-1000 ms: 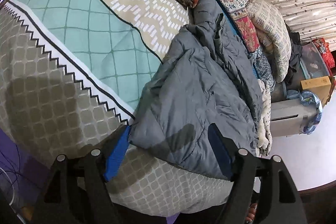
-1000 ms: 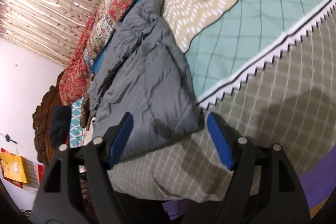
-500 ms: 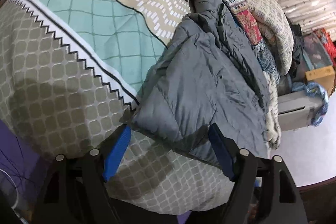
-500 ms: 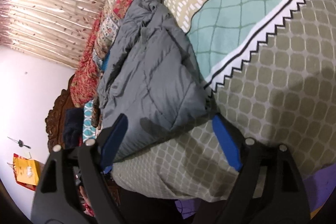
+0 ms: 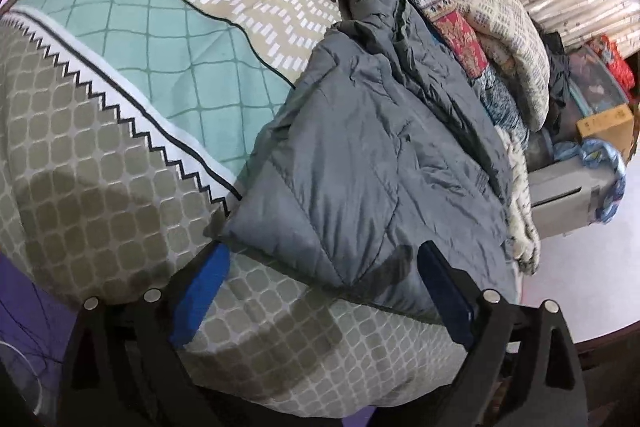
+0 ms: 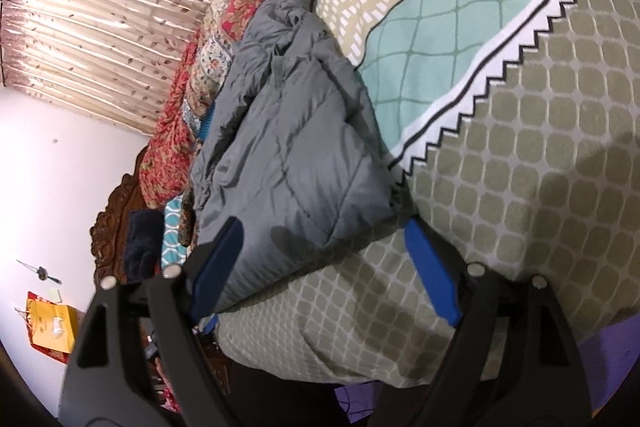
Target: Fold large clothes
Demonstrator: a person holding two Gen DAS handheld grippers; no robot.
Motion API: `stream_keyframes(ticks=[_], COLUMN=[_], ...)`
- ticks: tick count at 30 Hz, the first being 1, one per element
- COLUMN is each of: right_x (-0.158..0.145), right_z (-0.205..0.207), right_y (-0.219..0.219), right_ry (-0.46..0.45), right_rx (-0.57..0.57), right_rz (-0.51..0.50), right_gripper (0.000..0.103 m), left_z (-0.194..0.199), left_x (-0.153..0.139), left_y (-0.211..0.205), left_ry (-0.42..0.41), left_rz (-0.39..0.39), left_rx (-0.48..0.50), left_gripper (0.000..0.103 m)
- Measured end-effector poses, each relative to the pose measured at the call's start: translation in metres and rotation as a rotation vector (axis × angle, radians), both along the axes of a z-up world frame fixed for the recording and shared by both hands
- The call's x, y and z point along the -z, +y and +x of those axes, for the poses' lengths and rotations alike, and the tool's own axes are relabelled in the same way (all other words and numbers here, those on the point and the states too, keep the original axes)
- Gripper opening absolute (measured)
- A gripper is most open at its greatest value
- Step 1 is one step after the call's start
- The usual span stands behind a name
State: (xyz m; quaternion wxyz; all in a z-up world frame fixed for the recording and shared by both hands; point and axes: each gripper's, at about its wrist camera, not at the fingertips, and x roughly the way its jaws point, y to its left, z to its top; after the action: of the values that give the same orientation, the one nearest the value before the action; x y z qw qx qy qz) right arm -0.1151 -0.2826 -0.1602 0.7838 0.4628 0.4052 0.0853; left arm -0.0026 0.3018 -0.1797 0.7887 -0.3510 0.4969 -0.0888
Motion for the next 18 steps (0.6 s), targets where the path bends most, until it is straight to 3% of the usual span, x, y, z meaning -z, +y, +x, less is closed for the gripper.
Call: stream_keyframes(ticks=[7,12,18], right_x=[-0.002,-0.006,-0.009], right_z=[0.001,0.005,0.010], right_y=[0.000,0.004,0.011], right_ry=[0.013,0.037,0.045], right_rx=[-0.004,-0.035,-0.043], right_rz=[0.003,0.005,0.025], right_gripper=[0.081,0.084,0.084], left_z=[0.003,0.008,0.012], left_x=[-0.001,0.002,0.003], left_y=[0.002,0.008,0.006], left_ry=[0.034,0.079,0.092], left_rz=[-0.032,-0.166,-0.196], left_rx=[-0.016,-0.058,-0.068], left_gripper=[0.000,0.000,0.000])
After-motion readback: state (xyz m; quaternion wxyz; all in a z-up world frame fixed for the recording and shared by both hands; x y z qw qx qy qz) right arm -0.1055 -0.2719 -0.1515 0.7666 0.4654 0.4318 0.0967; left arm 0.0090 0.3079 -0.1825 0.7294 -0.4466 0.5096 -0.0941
